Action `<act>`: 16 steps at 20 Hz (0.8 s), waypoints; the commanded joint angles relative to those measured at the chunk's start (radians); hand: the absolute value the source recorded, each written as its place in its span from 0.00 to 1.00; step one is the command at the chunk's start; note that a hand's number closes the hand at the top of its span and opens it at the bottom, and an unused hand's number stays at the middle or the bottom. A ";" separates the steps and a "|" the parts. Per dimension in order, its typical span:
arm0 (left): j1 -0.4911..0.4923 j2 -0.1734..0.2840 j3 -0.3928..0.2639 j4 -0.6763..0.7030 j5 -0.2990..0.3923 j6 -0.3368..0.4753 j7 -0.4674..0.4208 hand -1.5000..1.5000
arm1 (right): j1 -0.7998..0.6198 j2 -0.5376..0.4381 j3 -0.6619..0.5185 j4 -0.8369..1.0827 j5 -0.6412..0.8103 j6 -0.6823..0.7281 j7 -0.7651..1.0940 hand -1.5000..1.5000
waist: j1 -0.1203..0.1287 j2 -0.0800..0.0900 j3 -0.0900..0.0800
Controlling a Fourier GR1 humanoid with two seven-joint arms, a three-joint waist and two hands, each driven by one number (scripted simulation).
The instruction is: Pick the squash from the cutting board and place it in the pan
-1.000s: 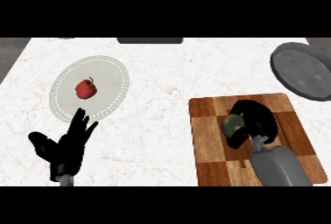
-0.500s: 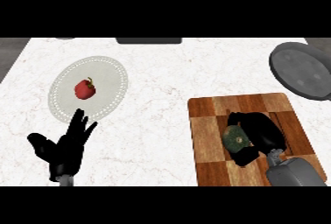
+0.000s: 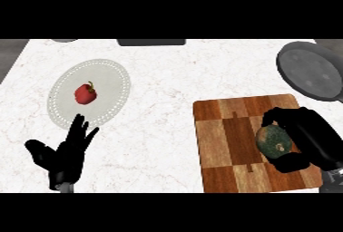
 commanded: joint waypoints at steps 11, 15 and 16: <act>0.014 -0.016 -0.007 0.060 -0.011 -0.039 -0.015 0.50 | -0.102 -0.039 -0.378 -0.063 -0.240 0.075 0.078 1.00 | 0.024 0.011 -0.005; 0.025 -0.041 -0.022 0.044 -0.028 -0.024 -0.023 0.50 | -0.180 -0.025 -0.419 0.005 -0.310 0.121 0.105 1.00 | 0.025 0.010 -0.005; -0.066 0.005 0.020 0.084 -0.011 -0.043 0.019 0.50 | -0.231 -0.006 -0.419 0.125 -0.293 0.057 0.049 1.00 | 0.029 0.014 -0.004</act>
